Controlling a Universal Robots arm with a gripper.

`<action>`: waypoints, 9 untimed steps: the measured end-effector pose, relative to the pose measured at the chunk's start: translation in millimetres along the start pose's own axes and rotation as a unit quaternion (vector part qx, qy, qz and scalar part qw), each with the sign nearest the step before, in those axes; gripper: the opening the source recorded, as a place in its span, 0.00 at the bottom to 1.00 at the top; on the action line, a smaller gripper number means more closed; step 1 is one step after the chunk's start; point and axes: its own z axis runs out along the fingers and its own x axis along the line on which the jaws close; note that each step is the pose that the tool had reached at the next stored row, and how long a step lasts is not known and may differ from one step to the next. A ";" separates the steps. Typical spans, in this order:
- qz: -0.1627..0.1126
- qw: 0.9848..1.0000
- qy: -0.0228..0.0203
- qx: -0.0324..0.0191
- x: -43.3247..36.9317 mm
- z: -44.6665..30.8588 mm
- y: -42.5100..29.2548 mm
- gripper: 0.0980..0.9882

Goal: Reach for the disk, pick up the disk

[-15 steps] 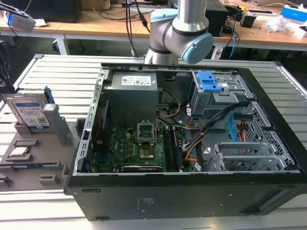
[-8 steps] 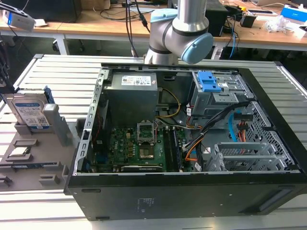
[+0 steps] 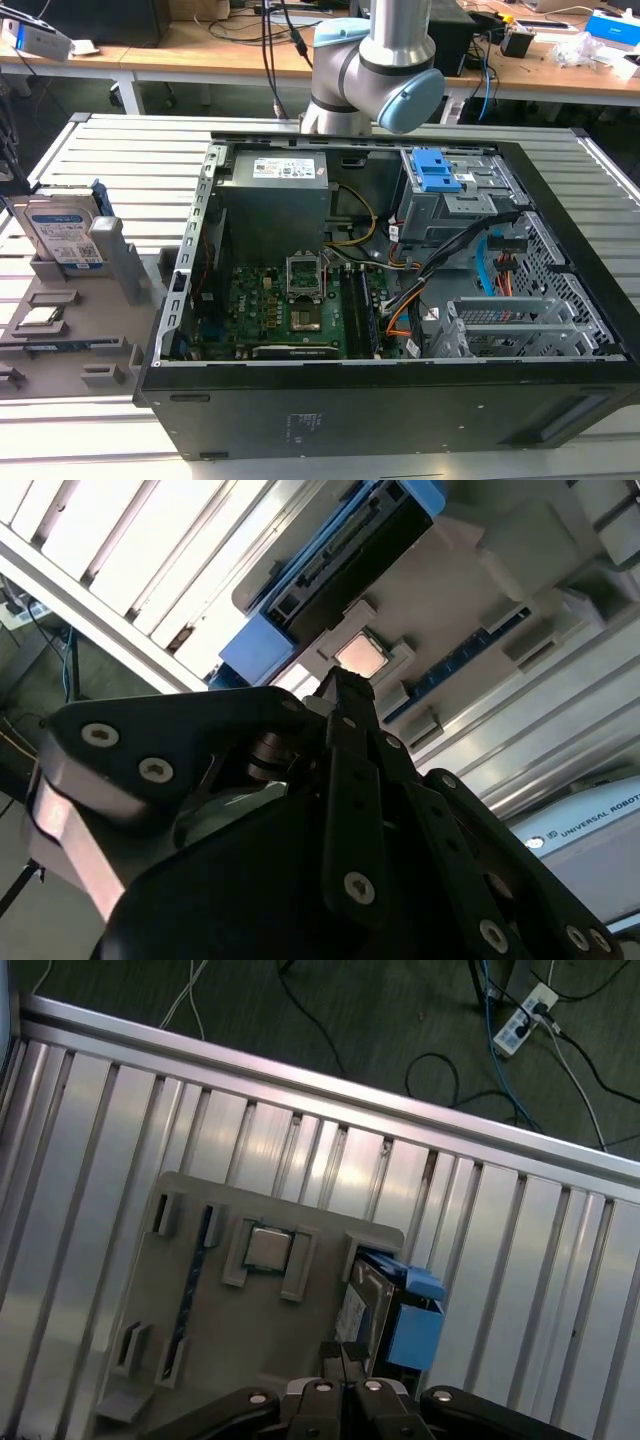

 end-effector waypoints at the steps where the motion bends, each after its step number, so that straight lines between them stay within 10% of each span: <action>1: -0.002 1.000 0.000 0.000 0.0 0.0 0.0 0.01; 6: -0.003 1.000 0.000 0.000 0.0 0.0 0.0 0.01; 9: 0.043 0.999 -0.002 0.000 0.0 0.7 0.0 0.01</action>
